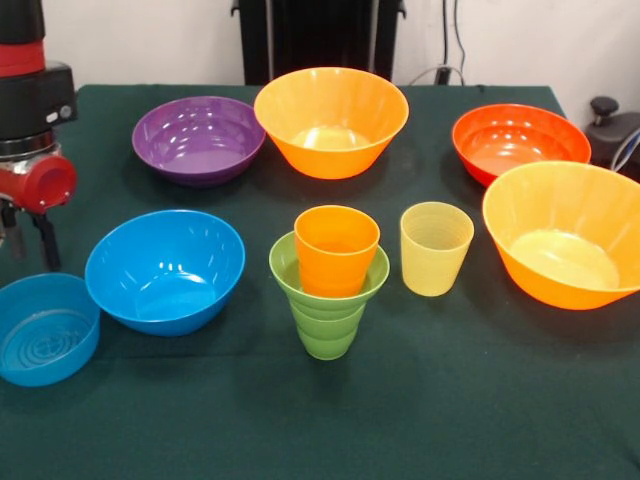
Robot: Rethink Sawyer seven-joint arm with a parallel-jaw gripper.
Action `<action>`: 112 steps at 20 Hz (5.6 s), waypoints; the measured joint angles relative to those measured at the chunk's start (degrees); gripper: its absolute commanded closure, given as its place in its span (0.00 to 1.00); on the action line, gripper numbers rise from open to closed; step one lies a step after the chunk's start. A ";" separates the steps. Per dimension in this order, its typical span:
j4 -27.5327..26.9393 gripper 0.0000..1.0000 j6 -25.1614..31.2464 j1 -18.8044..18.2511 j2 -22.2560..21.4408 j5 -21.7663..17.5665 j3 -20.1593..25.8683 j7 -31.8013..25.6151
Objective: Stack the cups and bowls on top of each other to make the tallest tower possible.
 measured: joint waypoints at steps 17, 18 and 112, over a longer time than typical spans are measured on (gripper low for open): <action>-4.68 0.00 0.00 -1.46 4.46 -0.01 0.80 -1.18; -4.87 0.00 0.00 -1.46 4.68 -0.01 0.80 -1.18; 1.56 1.00 2.72 8.69 -8.79 0.02 -8.99 -1.18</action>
